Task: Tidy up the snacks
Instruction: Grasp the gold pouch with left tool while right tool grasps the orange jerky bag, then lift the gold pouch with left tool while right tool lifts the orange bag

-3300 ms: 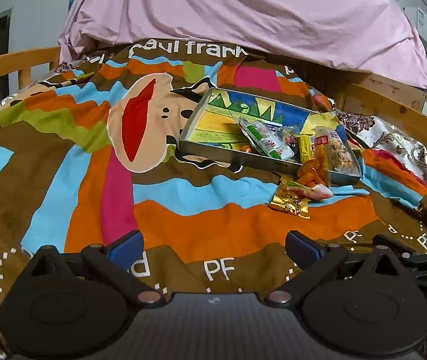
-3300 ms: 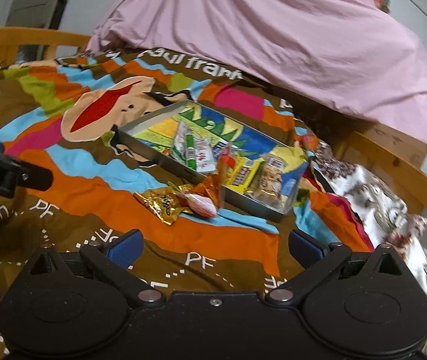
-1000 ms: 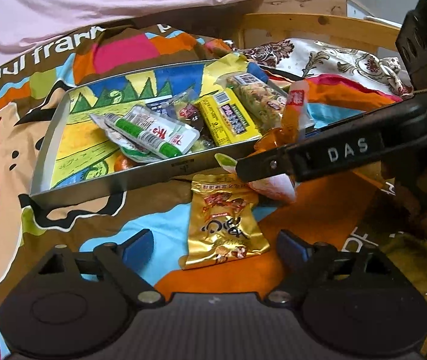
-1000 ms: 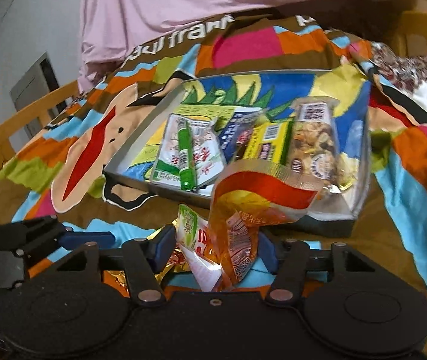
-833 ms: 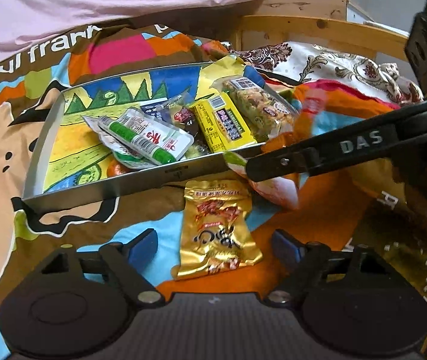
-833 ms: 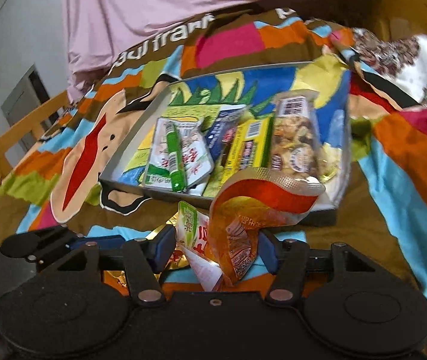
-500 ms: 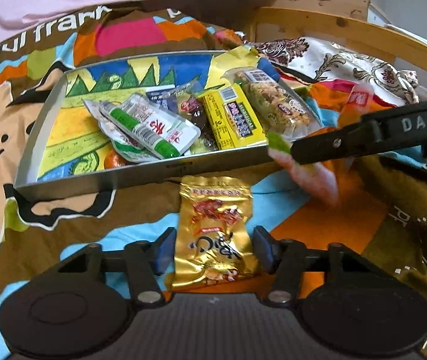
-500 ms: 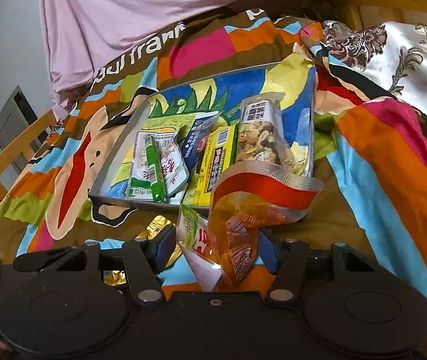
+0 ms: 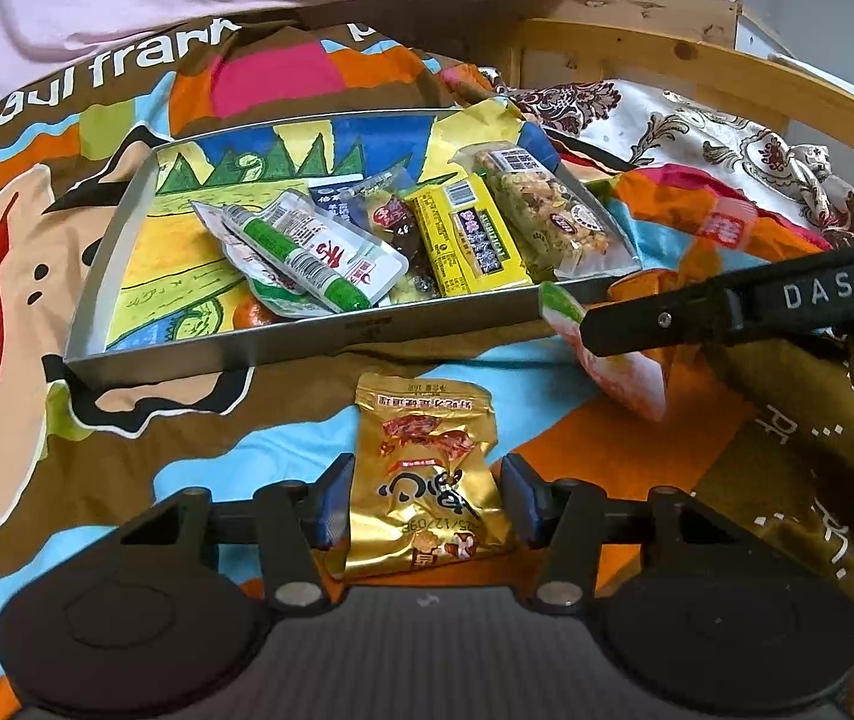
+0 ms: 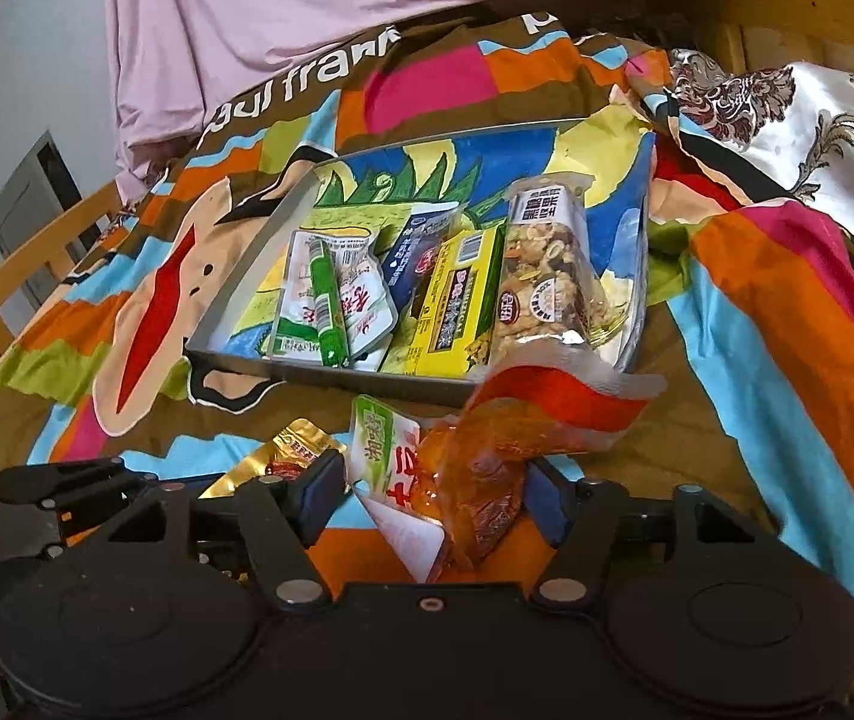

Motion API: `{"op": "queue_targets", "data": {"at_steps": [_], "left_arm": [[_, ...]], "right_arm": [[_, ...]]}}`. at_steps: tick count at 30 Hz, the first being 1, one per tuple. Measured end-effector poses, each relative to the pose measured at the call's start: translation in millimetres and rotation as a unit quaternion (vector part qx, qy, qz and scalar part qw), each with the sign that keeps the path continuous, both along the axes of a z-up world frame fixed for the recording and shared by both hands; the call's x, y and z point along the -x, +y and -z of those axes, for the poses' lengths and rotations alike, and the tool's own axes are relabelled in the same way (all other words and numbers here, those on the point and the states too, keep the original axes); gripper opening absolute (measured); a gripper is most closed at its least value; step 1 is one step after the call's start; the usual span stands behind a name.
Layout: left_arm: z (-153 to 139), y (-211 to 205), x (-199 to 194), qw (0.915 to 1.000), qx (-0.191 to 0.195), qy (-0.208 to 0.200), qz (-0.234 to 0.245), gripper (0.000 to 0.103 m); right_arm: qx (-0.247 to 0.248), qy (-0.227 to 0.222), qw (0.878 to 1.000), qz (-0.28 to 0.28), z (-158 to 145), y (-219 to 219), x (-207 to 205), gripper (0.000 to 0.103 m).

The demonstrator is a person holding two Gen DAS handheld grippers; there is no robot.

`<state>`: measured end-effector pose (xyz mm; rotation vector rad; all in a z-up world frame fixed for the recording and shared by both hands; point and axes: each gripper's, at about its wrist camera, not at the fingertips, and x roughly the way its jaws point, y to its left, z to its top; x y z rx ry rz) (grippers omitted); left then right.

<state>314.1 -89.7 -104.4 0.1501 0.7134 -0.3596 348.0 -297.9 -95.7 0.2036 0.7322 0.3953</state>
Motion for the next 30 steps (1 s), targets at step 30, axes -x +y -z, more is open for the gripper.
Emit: {"op": "queue_targets", "data": {"at_steps": [30], "left_arm": [[-14.4,-12.6,23.4,0.9987,-0.044,-0.024,-0.007,0.052]], "right_arm": [[0.072,-0.047,0.996,0.005,3.8,22.3,18.5,0.051]]}}
